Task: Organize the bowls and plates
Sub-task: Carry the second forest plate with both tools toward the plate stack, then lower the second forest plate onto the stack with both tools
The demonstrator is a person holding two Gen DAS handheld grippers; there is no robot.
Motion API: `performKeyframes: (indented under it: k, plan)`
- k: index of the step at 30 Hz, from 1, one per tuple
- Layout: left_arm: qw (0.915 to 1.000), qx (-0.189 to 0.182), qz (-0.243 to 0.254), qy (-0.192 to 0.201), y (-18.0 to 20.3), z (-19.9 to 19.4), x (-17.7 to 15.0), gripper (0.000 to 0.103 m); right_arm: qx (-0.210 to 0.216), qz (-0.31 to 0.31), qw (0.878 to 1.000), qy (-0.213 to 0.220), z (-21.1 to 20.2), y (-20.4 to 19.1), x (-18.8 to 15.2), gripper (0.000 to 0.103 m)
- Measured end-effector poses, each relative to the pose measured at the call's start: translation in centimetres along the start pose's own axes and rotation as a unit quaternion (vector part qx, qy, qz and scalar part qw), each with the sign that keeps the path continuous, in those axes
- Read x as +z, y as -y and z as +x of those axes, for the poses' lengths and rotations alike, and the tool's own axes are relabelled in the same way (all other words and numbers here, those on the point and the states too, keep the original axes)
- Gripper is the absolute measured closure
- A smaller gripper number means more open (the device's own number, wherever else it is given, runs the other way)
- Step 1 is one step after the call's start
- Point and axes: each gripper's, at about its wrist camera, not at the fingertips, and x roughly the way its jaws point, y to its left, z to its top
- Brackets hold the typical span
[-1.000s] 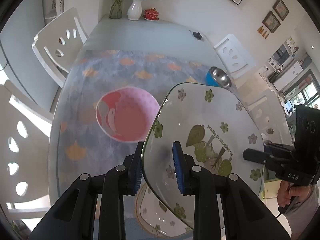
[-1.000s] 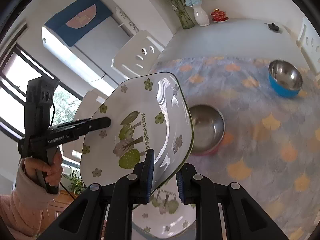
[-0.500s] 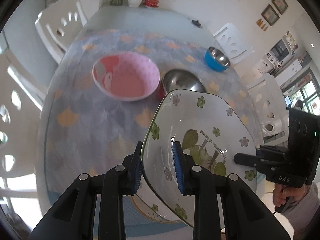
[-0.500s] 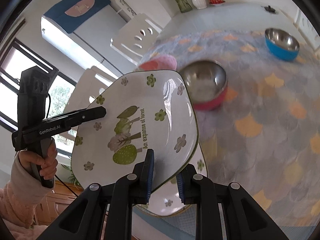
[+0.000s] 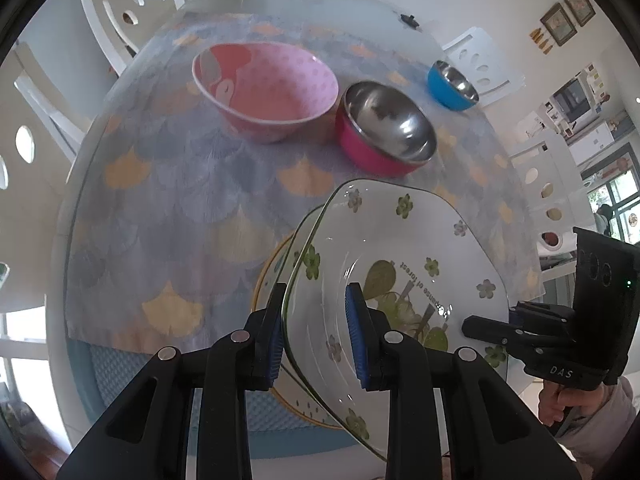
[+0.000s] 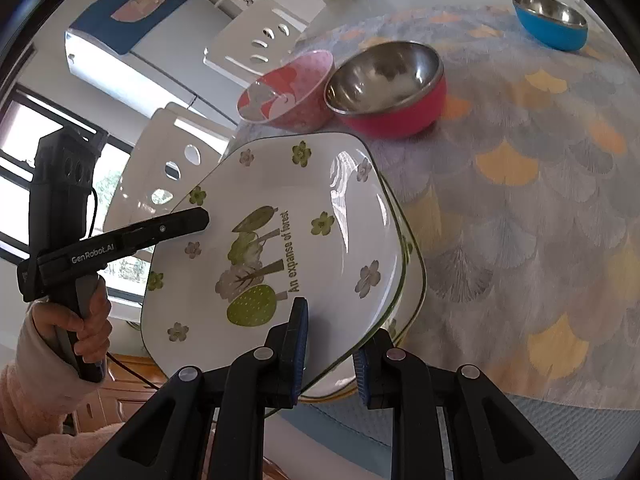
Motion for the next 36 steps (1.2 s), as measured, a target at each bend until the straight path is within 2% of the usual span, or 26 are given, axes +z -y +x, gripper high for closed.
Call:
performKeyframes:
  k: [16, 36]
  plan:
    - [0.9996, 0.007, 0.008, -0.026, -0.1, 1.4, -0.9, 0.079, -0.016, 0.015, 1.000, -0.013, 1.6, 0.0, -0.2, 0.082]
    - [0.9989, 0.019, 0.022, -0.037, 0.1, 1.9, -1.3, 0.079, -0.035, 0.036, 0.999, -0.019, 2.4, -0.1, -0.4, 0.082]
